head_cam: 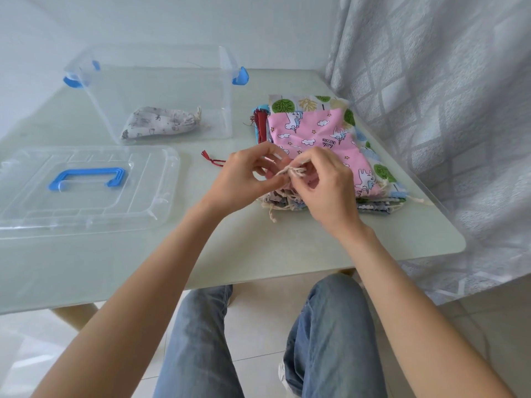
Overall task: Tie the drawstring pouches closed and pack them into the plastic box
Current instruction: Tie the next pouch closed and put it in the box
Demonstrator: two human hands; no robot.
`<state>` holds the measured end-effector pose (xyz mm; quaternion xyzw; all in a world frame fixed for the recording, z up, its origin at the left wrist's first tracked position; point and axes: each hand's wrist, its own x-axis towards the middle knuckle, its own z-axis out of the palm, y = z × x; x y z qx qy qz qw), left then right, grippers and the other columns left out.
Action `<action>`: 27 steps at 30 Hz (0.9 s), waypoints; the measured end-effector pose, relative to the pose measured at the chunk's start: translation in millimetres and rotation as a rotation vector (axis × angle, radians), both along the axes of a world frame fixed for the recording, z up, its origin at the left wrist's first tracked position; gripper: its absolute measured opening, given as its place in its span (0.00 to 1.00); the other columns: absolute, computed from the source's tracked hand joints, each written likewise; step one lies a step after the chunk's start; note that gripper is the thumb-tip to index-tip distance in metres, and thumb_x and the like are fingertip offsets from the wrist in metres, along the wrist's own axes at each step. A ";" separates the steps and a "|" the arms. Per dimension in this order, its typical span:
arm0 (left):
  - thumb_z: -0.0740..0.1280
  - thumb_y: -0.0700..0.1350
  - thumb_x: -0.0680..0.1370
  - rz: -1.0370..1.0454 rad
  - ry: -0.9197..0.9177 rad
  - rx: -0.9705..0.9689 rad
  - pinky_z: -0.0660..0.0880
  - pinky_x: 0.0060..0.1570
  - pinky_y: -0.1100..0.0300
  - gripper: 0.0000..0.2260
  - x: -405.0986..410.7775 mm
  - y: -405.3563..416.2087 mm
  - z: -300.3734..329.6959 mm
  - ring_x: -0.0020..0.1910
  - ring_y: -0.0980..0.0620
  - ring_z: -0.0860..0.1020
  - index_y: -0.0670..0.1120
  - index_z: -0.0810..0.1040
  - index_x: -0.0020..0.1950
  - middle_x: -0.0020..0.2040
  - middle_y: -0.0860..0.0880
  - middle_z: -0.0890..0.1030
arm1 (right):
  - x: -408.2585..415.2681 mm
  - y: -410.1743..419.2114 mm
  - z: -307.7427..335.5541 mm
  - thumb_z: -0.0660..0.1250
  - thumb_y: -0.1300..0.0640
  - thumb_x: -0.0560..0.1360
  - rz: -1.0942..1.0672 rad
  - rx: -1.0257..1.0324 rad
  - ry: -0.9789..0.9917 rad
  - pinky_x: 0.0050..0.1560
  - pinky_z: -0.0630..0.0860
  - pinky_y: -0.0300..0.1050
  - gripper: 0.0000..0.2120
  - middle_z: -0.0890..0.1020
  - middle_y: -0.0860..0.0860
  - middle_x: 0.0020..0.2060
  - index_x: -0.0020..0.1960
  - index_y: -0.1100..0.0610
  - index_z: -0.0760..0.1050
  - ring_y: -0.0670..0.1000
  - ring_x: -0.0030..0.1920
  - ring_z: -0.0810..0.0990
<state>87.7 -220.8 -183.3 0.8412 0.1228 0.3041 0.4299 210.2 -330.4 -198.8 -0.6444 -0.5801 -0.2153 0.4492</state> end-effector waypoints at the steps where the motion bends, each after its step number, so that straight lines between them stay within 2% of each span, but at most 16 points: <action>1: 0.72 0.38 0.71 0.009 0.022 0.000 0.72 0.40 0.68 0.10 1.6 1.1 0.6 0.35 0.59 0.77 0.51 0.76 0.44 0.36 0.55 0.79 | 1.1 -0.8 0.7 0.70 0.65 0.69 0.016 -0.015 0.015 0.36 0.77 0.49 0.03 0.80 0.51 0.38 0.42 0.62 0.76 0.52 0.39 0.77; 5: 0.66 0.38 0.71 0.122 0.035 0.001 0.69 0.34 0.64 0.07 6.9 1.3 -1.7 0.32 0.53 0.77 0.50 0.77 0.42 0.35 0.55 0.77 | 6.0 -2.1 -0.4 0.71 0.65 0.69 0.088 -0.079 0.000 0.34 0.78 0.53 0.03 0.80 0.51 0.38 0.42 0.62 0.78 0.54 0.38 0.78; 7: 0.63 0.38 0.72 0.165 0.047 0.041 0.70 0.35 0.60 0.07 7.9 0.7 -4.9 0.30 0.48 0.74 0.50 0.77 0.43 0.33 0.53 0.77 | 7.8 -1.2 -2.2 0.71 0.66 0.68 0.106 -0.090 0.008 0.34 0.77 0.54 0.03 0.79 0.50 0.38 0.41 0.62 0.78 0.54 0.39 0.78; 9: 0.60 0.40 0.73 0.094 0.089 -0.010 0.74 0.40 0.57 0.09 5.5 1.6 -3.9 0.34 0.47 0.76 0.50 0.78 0.47 0.36 0.47 0.81 | 9.6 -0.9 -3.5 0.71 0.67 0.69 0.123 -0.079 0.027 0.34 0.77 0.54 0.03 0.78 0.48 0.38 0.40 0.62 0.78 0.54 0.39 0.77; 10: 0.60 0.42 0.73 0.034 0.112 -0.071 0.74 0.43 0.58 0.10 2.6 1.6 -0.9 0.38 0.50 0.78 0.50 0.79 0.49 0.41 0.46 0.82 | 10.5 -1.2 -4.0 0.71 0.67 0.68 0.119 -0.071 0.025 0.34 0.76 0.54 0.03 0.79 0.49 0.38 0.40 0.62 0.78 0.54 0.40 0.77; 13: 0.59 0.42 0.75 -0.078 0.152 -0.213 0.67 0.39 0.74 0.11 -6.4 1.6 9.6 0.40 0.64 0.75 0.47 0.80 0.51 0.48 0.51 0.82 | 11.3 -2.0 -3.4 0.70 0.70 0.67 0.097 -0.039 -0.009 0.34 0.76 0.52 0.05 0.80 0.51 0.37 0.38 0.61 0.77 0.55 0.40 0.76; 16: 0.57 0.43 0.80 -0.063 0.124 -0.270 0.67 0.39 0.75 0.12 -8.1 3.1 10.7 0.42 0.61 0.77 0.46 0.81 0.51 0.45 0.54 0.82 | 10.8 -1.2 -2.7 0.70 0.70 0.67 0.110 -0.004 -0.044 0.35 0.76 0.49 0.05 0.81 0.53 0.37 0.37 0.62 0.76 0.53 0.41 0.76; 18: 0.62 0.41 0.80 -0.066 0.093 -0.268 0.71 0.42 0.73 0.08 -7.9 3.1 10.0 0.39 0.60 0.78 0.46 0.81 0.49 0.43 0.51 0.82 | 11.5 -0.7 -3.3 0.70 0.70 0.67 0.116 0.008 -0.080 0.37 0.75 0.47 0.06 0.81 0.52 0.37 0.37 0.62 0.77 0.53 0.41 0.76; 20: 0.68 0.39 0.76 -0.062 0.080 -0.192 0.75 0.42 0.68 0.04 -7.6 4.6 9.6 0.36 0.60 0.79 0.47 0.81 0.47 0.41 0.47 0.83 | 13.1 -0.1 -4.8 0.71 0.71 0.67 0.113 0.012 -0.122 0.39 0.74 0.46 0.06 0.81 0.52 0.37 0.37 0.61 0.77 0.53 0.40 0.76; 24: 0.73 0.38 0.71 0.040 0.082 0.123 0.78 0.48 0.62 0.05 -9.4 6.2 10.8 0.40 0.61 0.82 0.48 0.82 0.43 0.40 0.53 0.84 | 14.5 -2.3 -8.2 0.73 0.68 0.67 0.129 -0.039 -0.140 0.38 0.72 0.39 0.05 0.82 0.51 0.37 0.39 0.61 0.80 0.50 0.39 0.75; 27: 0.71 0.37 0.72 0.064 0.068 0.311 0.78 0.48 0.58 0.05 -12.6 3.1 13.7 0.40 0.59 0.81 0.45 0.82 0.45 0.41 0.53 0.82 | 14.1 -5.2 -8.4 0.73 0.60 0.69 0.154 -0.057 -0.057 0.35 0.77 0.45 0.04 0.82 0.50 0.37 0.44 0.59 0.81 0.49 0.37 0.77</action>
